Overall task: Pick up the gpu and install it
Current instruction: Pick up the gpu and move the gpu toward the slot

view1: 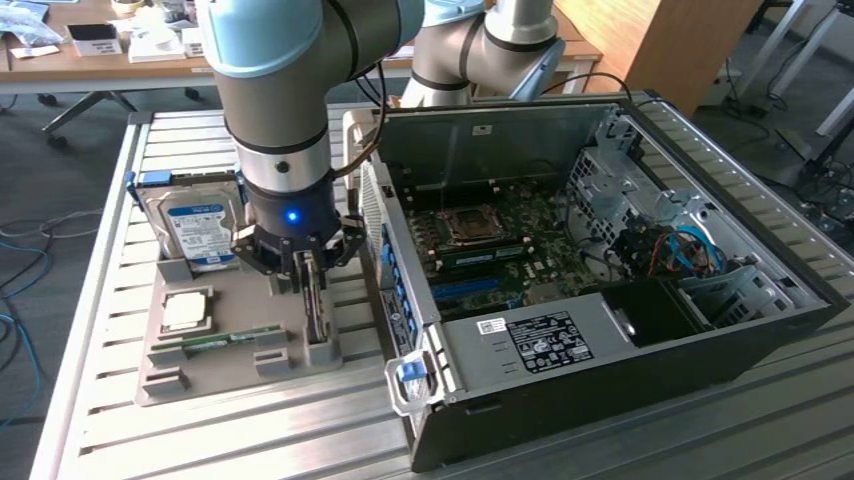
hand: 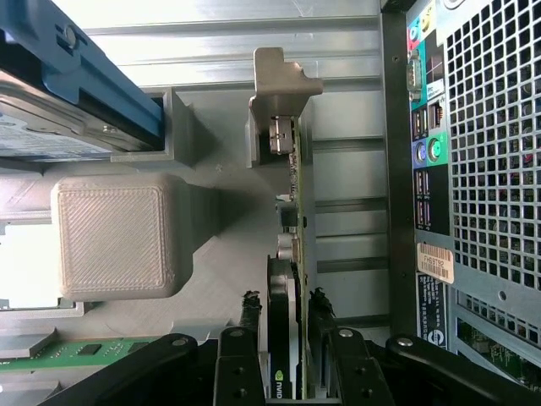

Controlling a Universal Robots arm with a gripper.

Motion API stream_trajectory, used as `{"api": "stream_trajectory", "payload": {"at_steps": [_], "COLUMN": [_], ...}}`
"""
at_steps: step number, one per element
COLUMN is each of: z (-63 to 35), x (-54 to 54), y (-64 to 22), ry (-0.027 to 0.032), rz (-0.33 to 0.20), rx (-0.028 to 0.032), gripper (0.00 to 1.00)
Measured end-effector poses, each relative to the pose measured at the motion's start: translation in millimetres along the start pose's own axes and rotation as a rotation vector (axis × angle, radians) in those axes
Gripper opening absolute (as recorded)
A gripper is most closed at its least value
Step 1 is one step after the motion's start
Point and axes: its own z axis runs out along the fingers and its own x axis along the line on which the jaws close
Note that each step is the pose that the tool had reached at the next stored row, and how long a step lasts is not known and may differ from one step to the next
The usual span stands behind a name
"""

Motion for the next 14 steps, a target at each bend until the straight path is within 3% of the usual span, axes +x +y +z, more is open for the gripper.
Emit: {"api": "stream_trajectory", "payload": {"at_steps": [8,10,14], "z": [0.0,0.0,-0.1], "x": [0.0,0.0,0.0], "y": [0.0,0.0,0.0], "ry": [0.0000,0.0001,0.0001], "rz": [0.000,0.000,0.000], "rx": [0.0001,0.0000,0.0001], "gripper": [0.37,0.29,0.27]}}
